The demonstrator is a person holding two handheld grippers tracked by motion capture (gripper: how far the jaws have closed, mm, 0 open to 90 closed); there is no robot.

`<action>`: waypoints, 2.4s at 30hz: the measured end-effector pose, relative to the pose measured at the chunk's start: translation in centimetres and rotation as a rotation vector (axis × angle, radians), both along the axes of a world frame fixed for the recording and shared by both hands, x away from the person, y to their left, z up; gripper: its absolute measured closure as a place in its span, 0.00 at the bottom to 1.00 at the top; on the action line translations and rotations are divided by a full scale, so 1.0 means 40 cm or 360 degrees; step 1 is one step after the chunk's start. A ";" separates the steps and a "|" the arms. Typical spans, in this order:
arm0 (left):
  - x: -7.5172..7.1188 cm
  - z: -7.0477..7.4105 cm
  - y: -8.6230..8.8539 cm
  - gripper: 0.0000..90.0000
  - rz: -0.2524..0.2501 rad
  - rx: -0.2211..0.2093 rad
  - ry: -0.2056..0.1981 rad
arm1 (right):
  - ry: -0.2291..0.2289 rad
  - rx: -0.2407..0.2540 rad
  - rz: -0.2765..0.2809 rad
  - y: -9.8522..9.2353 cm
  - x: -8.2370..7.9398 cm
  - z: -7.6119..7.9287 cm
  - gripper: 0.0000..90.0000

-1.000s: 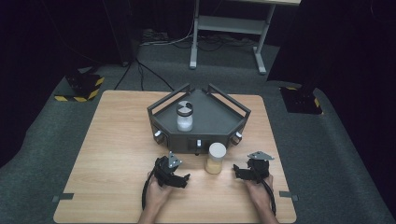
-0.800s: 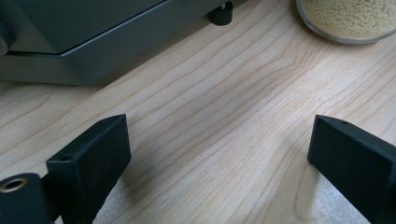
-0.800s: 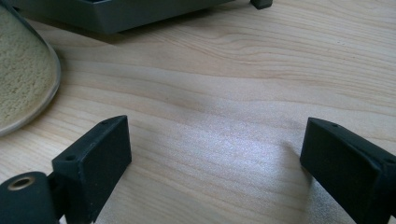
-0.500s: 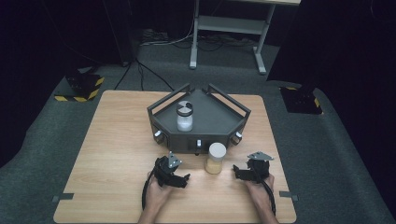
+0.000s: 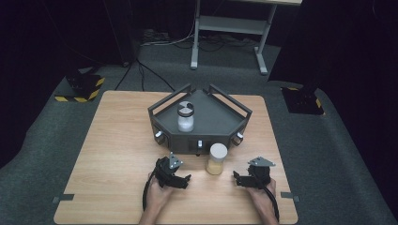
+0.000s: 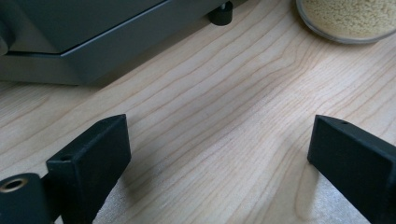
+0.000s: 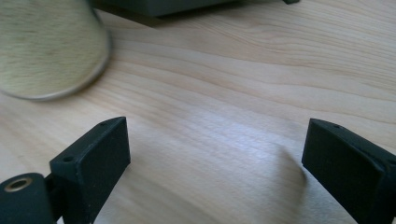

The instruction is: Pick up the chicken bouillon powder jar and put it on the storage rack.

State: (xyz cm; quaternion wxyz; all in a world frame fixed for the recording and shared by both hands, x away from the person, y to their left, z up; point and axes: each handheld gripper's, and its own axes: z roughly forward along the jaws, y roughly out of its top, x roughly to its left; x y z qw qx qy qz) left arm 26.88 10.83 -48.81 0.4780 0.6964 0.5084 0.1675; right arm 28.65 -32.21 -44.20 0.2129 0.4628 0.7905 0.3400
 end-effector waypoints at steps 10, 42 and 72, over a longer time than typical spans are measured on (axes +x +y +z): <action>-0.001 -0.001 -0.001 0.06 0.0005 -0.0007 0.0000 | -0.0016 0.0098 0.0119 0.014 -0.030 0.011 0.09; -0.001 -0.001 -0.001 0.06 0.0005 -0.0007 0.0000 | -0.0094 0.0225 0.0319 0.107 0.009 0.057 0.12; -0.001 -0.001 -0.001 0.06 0.0005 -0.0007 0.0000 | -0.0095 0.0266 0.0315 0.143 0.055 0.067 0.22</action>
